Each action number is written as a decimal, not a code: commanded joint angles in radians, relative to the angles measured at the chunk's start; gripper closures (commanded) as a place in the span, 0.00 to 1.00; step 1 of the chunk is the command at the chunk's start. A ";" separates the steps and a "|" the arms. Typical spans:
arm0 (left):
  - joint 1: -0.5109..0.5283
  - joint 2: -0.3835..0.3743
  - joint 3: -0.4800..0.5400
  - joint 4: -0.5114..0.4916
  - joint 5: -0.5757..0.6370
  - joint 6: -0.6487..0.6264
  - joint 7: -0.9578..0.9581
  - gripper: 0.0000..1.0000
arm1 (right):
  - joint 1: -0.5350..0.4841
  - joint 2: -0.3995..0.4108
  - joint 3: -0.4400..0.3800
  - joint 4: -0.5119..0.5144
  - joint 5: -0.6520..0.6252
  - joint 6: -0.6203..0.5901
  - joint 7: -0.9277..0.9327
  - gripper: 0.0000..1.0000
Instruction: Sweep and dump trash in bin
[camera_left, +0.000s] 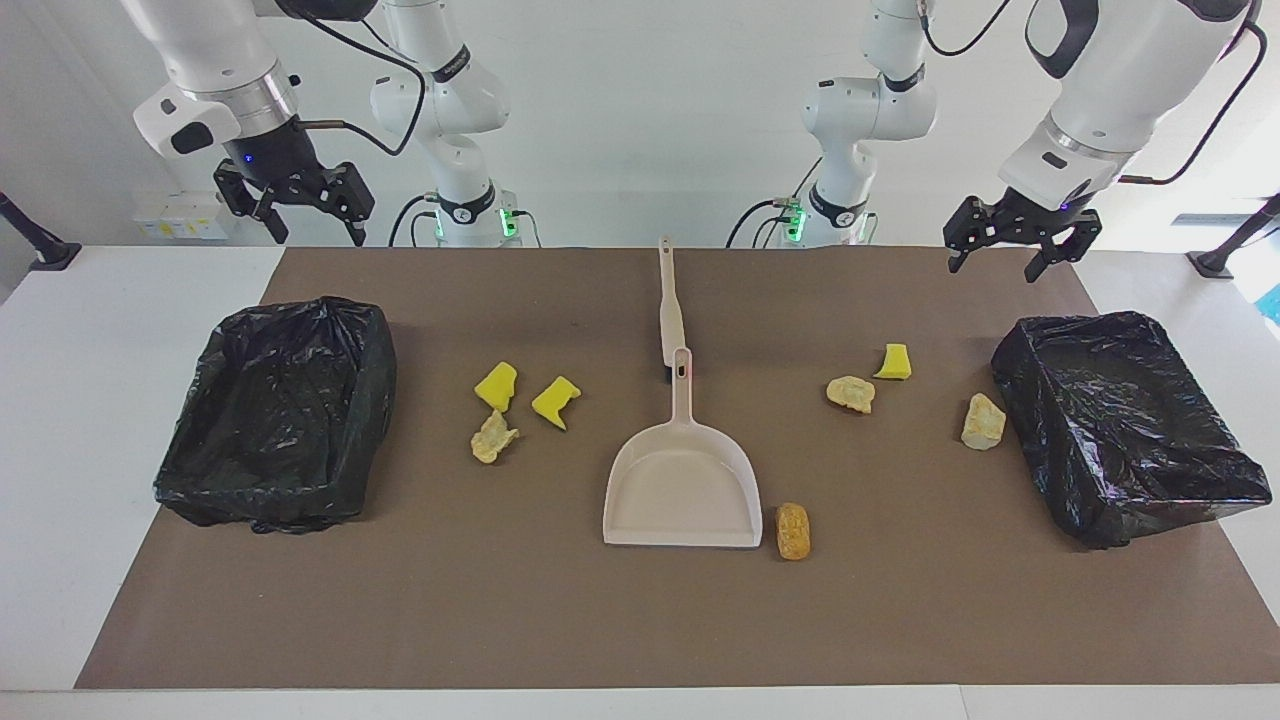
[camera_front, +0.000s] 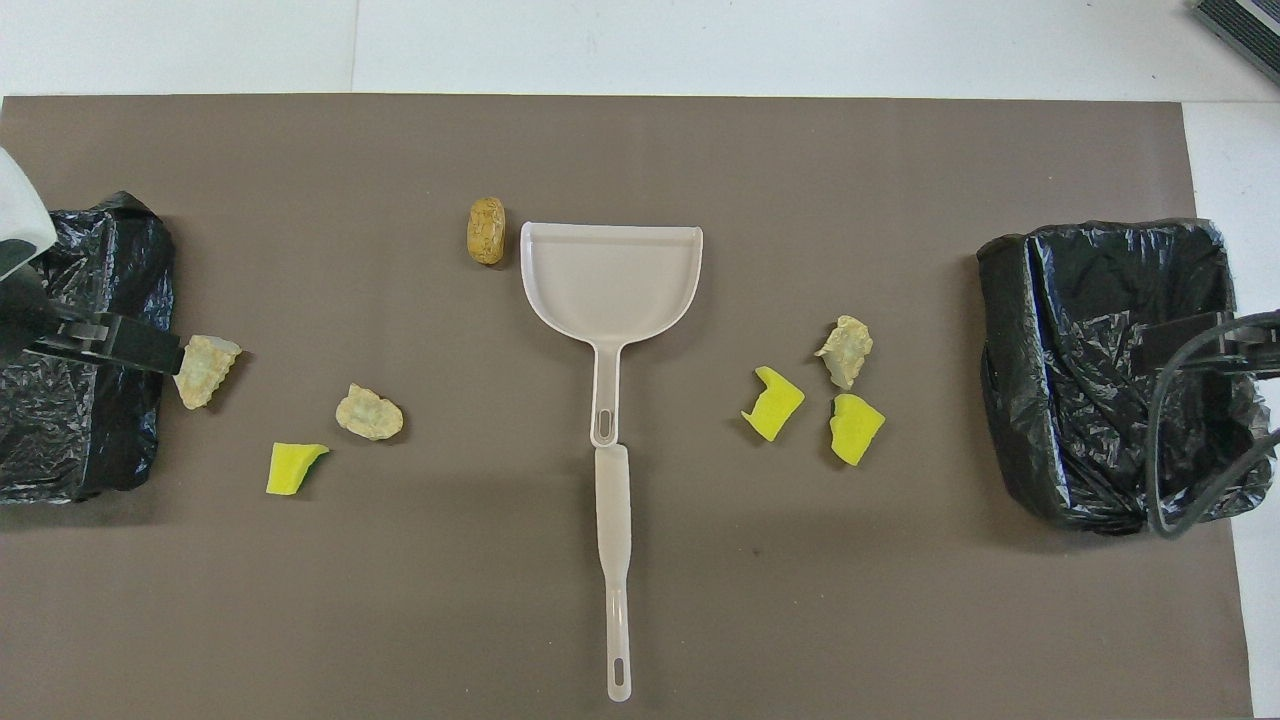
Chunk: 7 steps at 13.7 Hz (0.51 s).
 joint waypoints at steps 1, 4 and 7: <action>-0.011 -0.019 0.009 -0.013 -0.008 -0.013 -0.009 0.00 | -0.013 -0.028 0.006 -0.035 0.021 0.018 0.008 0.00; -0.007 -0.019 0.009 -0.013 -0.008 -0.013 -0.010 0.00 | -0.016 -0.039 0.006 -0.049 0.021 0.005 0.007 0.00; -0.004 -0.020 0.009 -0.013 -0.008 -0.010 -0.004 0.00 | -0.016 -0.041 0.004 -0.052 0.021 0.016 0.008 0.00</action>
